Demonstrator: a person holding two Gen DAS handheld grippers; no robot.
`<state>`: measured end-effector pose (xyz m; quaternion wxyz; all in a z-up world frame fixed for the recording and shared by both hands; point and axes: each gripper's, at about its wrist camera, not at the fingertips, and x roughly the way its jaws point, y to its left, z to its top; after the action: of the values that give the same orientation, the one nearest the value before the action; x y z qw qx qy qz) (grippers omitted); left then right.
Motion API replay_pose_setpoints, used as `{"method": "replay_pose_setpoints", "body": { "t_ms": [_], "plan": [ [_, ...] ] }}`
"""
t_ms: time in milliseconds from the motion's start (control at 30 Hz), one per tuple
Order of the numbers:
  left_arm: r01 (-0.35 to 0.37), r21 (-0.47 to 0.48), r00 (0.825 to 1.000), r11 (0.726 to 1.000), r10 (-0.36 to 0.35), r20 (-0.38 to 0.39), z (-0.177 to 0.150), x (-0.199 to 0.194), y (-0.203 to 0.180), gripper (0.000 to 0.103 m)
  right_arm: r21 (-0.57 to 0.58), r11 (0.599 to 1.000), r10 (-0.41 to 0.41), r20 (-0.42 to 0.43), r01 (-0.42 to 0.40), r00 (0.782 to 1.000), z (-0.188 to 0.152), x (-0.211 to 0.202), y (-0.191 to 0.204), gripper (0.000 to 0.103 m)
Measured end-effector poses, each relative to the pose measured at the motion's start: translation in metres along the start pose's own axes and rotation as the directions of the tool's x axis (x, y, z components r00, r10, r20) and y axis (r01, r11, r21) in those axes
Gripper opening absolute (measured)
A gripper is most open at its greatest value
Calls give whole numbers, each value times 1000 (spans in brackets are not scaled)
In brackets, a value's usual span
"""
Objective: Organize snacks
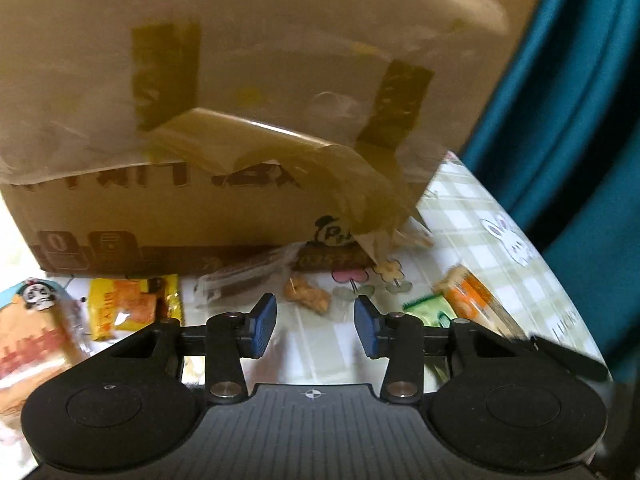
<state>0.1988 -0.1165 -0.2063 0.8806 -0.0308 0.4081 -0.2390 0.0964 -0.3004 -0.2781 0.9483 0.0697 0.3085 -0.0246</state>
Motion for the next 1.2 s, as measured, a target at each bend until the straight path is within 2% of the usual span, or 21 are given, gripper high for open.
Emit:
{"method": "replay_pose_setpoints", "body": {
  "t_ms": [133,300,600,900,1067,1200],
  "plan": [
    [-62,-33,998,998,62,11,3,17,-5,45,0,1000,15,4,-15,1000,-1,-2,-2,34],
    [-127,-20,992,992,127,17,-2,32,-16,46,-1,1000,32,5,-32,999,-1,0,-2,34],
    [-178,-55,984,982,178,-13,-5,56,-28,50,-3,998,55,5,-55,998,-1,-1,-1,34],
    [-149,-96,989,984,146,-40,-23,44,-12,52,-11,998,63,1,-63,998,-1,-1,0,34],
    [-158,-137,987,978,152,-54,-32,32,0,51,-9,998,68,2,-68,998,-2,-2,-1,34],
    [-91,-178,996,980,87,-29,-29,31,1,51,-8,998,70,1,-70,998,-2,-2,-1,34]
  ]
}}
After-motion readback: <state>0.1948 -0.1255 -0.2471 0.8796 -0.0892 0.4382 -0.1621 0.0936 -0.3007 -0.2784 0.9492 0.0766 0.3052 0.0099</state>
